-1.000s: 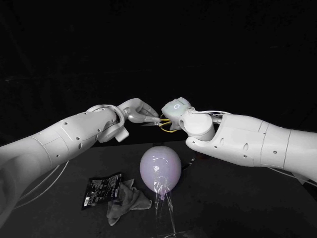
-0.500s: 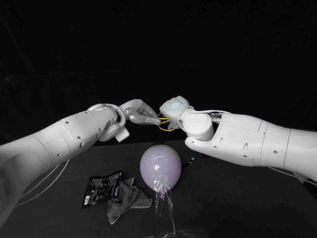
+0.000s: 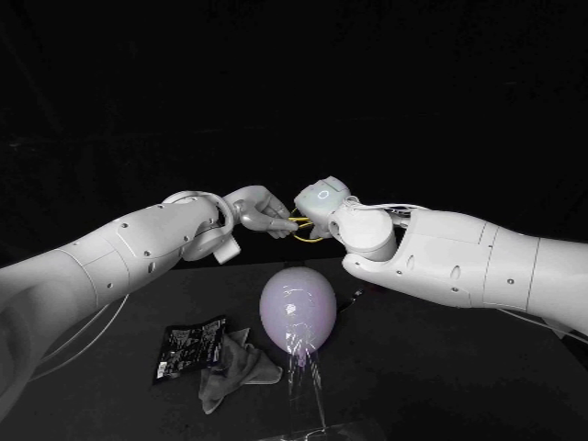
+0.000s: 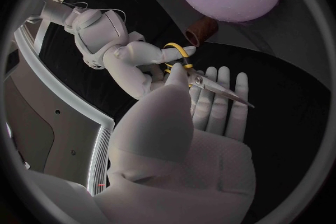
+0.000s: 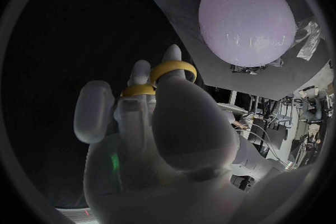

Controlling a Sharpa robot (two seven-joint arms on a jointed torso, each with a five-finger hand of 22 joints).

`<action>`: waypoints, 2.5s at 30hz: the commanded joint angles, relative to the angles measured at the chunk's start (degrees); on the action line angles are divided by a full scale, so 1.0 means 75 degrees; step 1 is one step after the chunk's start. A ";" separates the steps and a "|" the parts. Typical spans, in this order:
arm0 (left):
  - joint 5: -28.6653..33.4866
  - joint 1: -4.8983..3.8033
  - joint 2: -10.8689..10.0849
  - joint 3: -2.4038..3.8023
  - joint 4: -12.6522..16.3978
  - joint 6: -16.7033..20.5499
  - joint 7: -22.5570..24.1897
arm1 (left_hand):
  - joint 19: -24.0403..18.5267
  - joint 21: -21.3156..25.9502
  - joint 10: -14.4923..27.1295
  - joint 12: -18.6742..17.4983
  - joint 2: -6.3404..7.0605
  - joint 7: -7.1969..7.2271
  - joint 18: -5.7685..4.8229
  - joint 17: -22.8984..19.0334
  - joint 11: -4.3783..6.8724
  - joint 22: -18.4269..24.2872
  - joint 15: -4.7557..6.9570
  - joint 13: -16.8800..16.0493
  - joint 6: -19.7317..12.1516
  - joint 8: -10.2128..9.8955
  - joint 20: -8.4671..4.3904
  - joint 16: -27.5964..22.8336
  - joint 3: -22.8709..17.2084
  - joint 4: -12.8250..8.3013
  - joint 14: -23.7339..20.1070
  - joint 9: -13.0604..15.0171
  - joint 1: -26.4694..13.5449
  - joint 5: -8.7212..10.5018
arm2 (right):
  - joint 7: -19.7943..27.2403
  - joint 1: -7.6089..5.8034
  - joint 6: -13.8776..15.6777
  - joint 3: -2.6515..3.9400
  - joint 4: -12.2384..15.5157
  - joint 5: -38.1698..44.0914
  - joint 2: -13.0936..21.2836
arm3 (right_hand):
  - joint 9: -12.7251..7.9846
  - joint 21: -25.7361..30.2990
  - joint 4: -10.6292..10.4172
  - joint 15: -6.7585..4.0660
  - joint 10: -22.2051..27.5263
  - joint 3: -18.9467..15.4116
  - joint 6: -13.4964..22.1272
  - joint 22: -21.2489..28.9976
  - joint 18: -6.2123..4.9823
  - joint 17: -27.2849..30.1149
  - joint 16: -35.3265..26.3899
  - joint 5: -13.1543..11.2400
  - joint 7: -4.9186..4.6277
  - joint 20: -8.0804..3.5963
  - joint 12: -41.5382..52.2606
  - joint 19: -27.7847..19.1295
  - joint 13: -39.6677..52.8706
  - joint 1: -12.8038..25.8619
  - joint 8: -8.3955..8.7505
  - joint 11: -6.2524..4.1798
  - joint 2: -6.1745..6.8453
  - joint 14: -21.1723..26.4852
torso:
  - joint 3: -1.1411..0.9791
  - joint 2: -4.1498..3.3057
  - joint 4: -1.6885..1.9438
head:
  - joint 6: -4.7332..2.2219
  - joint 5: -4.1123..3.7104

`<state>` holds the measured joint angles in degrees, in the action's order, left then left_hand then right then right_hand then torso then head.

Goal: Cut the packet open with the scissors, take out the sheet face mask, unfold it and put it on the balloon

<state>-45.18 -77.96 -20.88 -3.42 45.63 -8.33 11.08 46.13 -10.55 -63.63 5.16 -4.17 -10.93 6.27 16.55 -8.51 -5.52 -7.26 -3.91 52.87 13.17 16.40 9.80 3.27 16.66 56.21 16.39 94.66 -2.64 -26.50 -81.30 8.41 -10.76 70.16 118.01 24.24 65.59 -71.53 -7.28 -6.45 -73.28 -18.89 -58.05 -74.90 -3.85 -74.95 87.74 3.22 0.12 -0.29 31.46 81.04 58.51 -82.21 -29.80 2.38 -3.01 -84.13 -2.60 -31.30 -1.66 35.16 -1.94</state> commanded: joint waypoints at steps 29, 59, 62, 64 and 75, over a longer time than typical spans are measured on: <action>-0.0030 -0.0016 -0.0025 0.0006 0.0122 -0.0503 -0.0002 | 0.0623 -0.0519 -0.1322 -0.0103 0.0050 0.0354 0.0534 0.0961 0.0425 -0.0200 0.0455 0.0004 0.0403 0.0760 -0.0070 0.0648 -0.2129 -0.0015 0.0946 0.0827 0.0465 -0.0019 | 0.0892 -0.0010 0.2162 0.0005 -0.0133 0.0310 0.0040 | -0.2339 0.6823 -0.1214 0.0808 0.0708 -0.0968 0.0948 0.3478 -0.0723 0.6223 -0.5394 -0.0035 -0.0735 0.1007 -0.3727 -0.3358 -0.5464 -0.2477 0.3080 0.0008 -0.1161 0.2464 | -0.0001 0.0001 0.0002 | 0.0005 0.0041; 0.0813 -0.0016 -0.0139 -0.0011 0.0068 -0.0150 -0.0570 | 0.0518 -0.0927 -0.1530 -0.0153 0.0923 0.0305 0.0527 0.1527 0.0419 -0.0446 0.0467 -0.0037 0.0236 0.1062 -0.0109 0.0651 -0.4320 -0.0201 0.0975 0.1619 -0.0455 -0.0017 | 0.3142 -0.0033 0.2883 0.0004 0.0214 -0.2272 0.0788 | -0.3520 0.9073 -0.1203 0.2264 0.2337 0.4365 0.1454 0.7337 -0.0786 0.7489 -1.0108 -0.0065 -0.0455 0.2233 -0.3710 -0.5107 -0.7319 -0.0437 0.3461 -0.0150 0.1914 0.4807 | -0.0002 0.0005 -0.0003 | -0.0001 0.0091; 0.0838 -0.0016 -0.0147 -0.0013 0.0068 -0.0185 -0.0613 | 0.0496 -0.0961 -0.1542 -0.0153 0.0968 0.0304 0.0526 0.1573 0.0419 -0.0468 0.0469 -0.0042 0.0221 0.1081 -0.0109 0.0647 -0.4458 -0.0249 0.0977 0.1691 -0.0557 -0.0017 | 0.3311 -0.0036 0.2748 0.0004 0.0218 -0.2487 0.0837 | -0.3578 0.9096 -0.1198 0.2498 0.2620 0.4473 0.1593 0.7609 -0.0590 0.7641 -1.0460 -0.0059 -0.0435 0.2259 -0.3735 -0.5678 -0.7330 -0.0426 0.3478 -0.0214 0.1982 0.5336 | 0.0001 0.0000 0.0000 | 0.0001 0.0092; 0.0863 -0.0016 -0.0153 -0.0015 0.0067 -0.0206 -0.0644 | 0.0492 -0.0969 -0.1545 -0.0152 0.0976 0.0304 0.0526 0.1584 0.0420 -0.0473 0.0470 -0.0043 0.0220 0.1086 -0.0109 0.0646 -0.4487 -0.0261 0.0979 0.1708 -0.0580 -0.0017 | 0.3427 -0.0037 0.2679 0.0004 0.0223 -0.2626 0.0870 | -0.3614 0.9120 -0.1205 0.2619 0.2784 0.4548 0.1637 0.7979 -0.0466 0.7790 -1.0682 -0.0062 -0.0384 0.2258 -0.3727 -0.6370 -0.7323 -0.0420 0.3464 -0.0285 0.1998 0.5701 | 0.0000 -0.0004 0.0001 | 0.0001 0.0089; 0.0956 -0.0016 -0.0165 -0.0023 0.0061 -0.0340 -0.0765 | 0.0474 -0.0998 -0.1558 -0.0150 0.1002 0.0302 0.0527 0.1622 0.0421 -0.0492 0.0473 -0.0048 0.0212 0.1102 -0.0113 0.0644 -0.4590 -0.0308 0.0983 0.1769 -0.0663 -0.0016 | 0.4001 -0.0051 0.2626 0.0004 0.0221 -0.3289 0.0976 | -0.3778 0.9176 -0.1085 0.2963 0.3521 0.4884 0.1913 0.8596 -0.0137 0.8844 -1.1411 -0.0062 -0.0237 0.2263 -0.3742 -0.7465 -0.7340 -0.0685 0.3497 -0.0423 0.1818 0.8372 | 0.0000 -0.0002 0.0002 | 0.0012 0.0091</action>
<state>-39.07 -77.98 -22.19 -3.64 46.04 -9.91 6.24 50.16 -17.65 -73.55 4.16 3.33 -8.80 9.23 28.63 -6.74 -9.13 -4.04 -4.23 54.51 21.20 15.55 14.45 -26.94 18.39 63.41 29.08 89.24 -2.62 0.12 -81.61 27.64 -10.75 71.86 96.23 31.50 37.33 -3.09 -15.41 15.67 -47.26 17.25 -43.98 -10.56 -5.67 -8.83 2.56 2.87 -1.64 16.69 3.64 25.36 3.54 -86.92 -3.67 -0.72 10.83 -21.89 -2.60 -31.31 -1.66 35.26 -1.25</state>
